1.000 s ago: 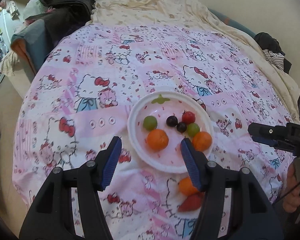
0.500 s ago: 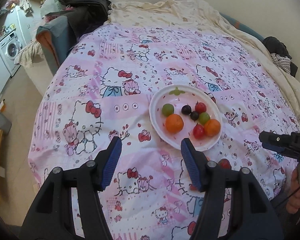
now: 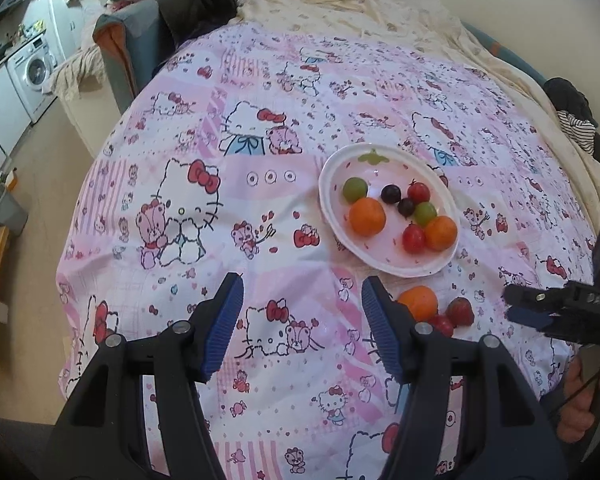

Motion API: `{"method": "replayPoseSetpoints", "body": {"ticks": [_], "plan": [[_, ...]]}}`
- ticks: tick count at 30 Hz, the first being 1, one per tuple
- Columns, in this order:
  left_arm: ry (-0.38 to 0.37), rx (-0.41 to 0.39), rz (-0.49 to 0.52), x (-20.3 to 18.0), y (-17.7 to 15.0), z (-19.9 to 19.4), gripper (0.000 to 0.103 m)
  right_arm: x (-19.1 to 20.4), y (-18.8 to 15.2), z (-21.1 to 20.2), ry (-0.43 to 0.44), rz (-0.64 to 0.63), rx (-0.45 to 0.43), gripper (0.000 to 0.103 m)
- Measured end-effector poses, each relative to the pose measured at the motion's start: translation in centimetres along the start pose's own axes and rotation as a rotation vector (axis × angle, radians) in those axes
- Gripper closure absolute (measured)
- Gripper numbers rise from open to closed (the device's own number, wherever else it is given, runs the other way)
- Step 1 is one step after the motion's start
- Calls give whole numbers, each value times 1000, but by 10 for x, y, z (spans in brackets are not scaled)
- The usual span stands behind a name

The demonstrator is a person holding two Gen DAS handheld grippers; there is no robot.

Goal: Organize fruits
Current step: 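Withdraw both grippers from the plate toward the strawberries, then grasp a strawberry with the right gripper while the left grasps another strawberry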

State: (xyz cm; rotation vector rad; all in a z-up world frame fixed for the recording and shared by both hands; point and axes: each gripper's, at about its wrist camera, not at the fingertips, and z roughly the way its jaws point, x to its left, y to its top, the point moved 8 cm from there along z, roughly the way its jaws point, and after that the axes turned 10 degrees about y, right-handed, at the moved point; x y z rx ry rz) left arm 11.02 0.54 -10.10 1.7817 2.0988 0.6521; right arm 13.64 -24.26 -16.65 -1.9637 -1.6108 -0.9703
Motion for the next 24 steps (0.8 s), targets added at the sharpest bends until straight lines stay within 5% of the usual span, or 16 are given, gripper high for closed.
{"method": "replayPoseSetpoints", "body": {"ticks": [17,24], "plan": [[-64,78,-29,-9,-5,14,45,-13,4,66,-318,-237,124,45],[-63,97,-29,-10,-7,19,45,-8,3,67,-330,-312,144,70]]}}
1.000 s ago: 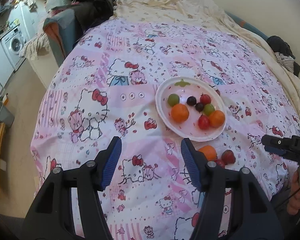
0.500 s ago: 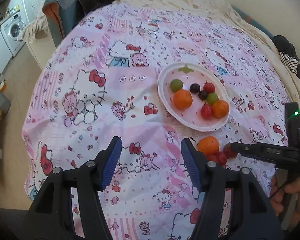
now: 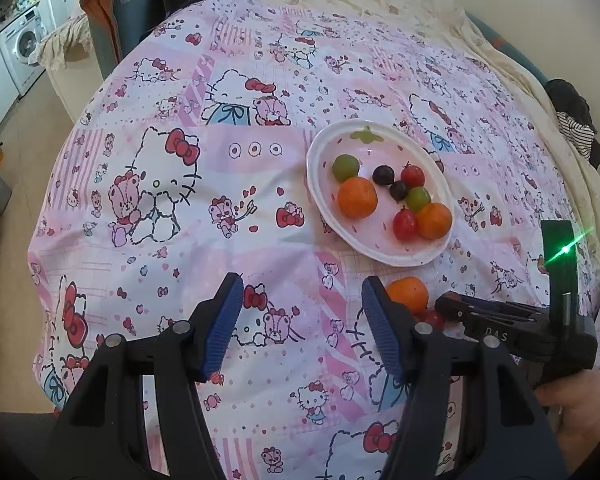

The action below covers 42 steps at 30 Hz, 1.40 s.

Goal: Organize fruits
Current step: 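Grasp a strawberry with the right gripper while the left grasps another strawberry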

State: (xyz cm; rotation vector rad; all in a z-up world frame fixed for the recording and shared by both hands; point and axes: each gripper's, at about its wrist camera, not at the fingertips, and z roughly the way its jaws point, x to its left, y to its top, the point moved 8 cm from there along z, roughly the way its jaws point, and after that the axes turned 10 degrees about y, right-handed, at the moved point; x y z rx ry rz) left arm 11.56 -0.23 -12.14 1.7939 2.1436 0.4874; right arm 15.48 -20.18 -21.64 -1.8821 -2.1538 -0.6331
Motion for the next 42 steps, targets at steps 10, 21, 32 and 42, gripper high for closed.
{"method": "replayPoseSetpoints", "body": {"ticks": [10,21,32,42], "plan": [[9,8,35,-6,-6,6,45,-1,5,-26,138,108,-78,71],[-48,132,365,-83,-57,46,45,-10,5,-71,254,191,-192,71],[-108,141,498,-119,-64,71,45,-5,4,-85,313,193,-211,71],[-179,210,425,-120,-66,73,66,-2,4,-81,305,189,-201,71]]}}
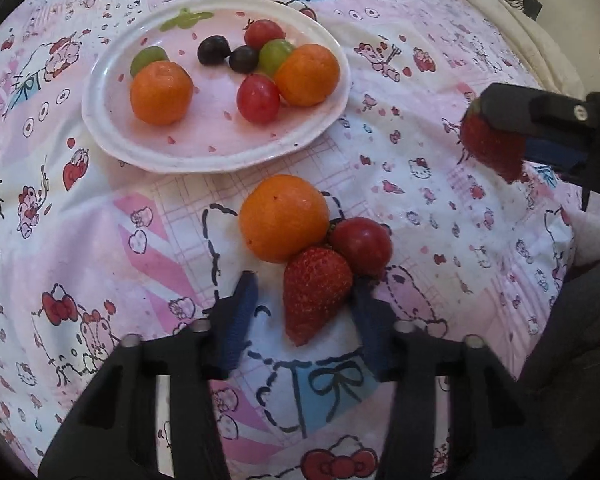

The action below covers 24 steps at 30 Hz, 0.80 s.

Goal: Organize fruits
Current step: 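Grasp a strawberry with the right gripper while the left grasps another strawberry, then carry both strawberries over the plate and open both grippers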

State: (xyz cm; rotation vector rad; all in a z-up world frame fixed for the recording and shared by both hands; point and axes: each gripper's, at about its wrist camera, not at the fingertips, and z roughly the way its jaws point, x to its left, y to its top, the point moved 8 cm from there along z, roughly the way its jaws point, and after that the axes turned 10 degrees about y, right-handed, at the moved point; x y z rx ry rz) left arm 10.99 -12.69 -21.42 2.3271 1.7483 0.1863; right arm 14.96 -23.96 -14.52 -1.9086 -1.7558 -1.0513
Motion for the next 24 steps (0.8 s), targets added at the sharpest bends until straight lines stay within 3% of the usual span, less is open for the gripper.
{"method": "replayPoseSetpoints", "body": {"ticks": [1,11,16,24], "plan": [[-8,-3,2,-1,0,-1,76,-1,0,0,-3,1,0,71],[-37,-28,-68,12,-11,-31,76,-5,-3,2,-28,-3,6,71],[25,-99,-95,26,-13,-56,76,-2,-4,0,-22,-7,3,71],[147,-250,-160,64,9,-98,76,18,2,-6,37,-26,-27,71]]}}
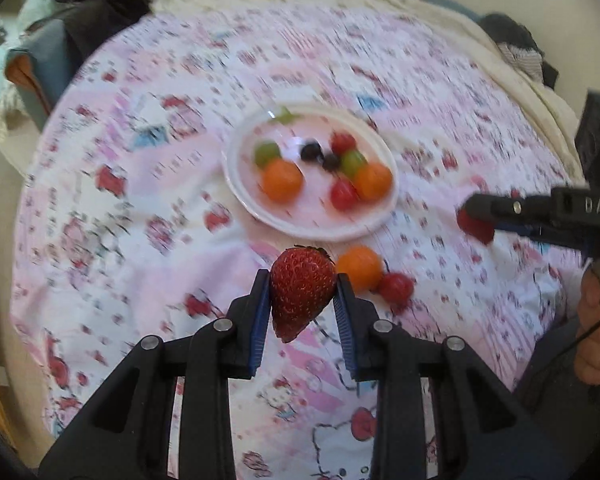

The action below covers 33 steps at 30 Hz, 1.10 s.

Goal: Organize fruits
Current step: 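Carry both strawberries over the plate and open both grippers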

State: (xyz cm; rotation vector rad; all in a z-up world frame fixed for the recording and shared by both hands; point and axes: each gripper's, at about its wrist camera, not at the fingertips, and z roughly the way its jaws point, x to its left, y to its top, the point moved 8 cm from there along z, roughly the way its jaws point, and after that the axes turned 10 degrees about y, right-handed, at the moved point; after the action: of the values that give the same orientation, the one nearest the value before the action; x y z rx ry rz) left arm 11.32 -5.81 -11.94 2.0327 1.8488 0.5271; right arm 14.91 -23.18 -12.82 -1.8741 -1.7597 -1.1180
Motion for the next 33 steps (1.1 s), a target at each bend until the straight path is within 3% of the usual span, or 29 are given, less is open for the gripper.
{"method": "replayPoseSetpoints", "body": {"ticks": [9,20,33], "plan": [[63,-110,-36,28,47,-15,76,23,31,9,18,-57,-21,71],[75,-78,-39,42,91,23,76,27,71,35,-5,-97,-13,71],[38,-5,-12,24,110,88,76,2,101,88,-43,-78,61,71]]}}
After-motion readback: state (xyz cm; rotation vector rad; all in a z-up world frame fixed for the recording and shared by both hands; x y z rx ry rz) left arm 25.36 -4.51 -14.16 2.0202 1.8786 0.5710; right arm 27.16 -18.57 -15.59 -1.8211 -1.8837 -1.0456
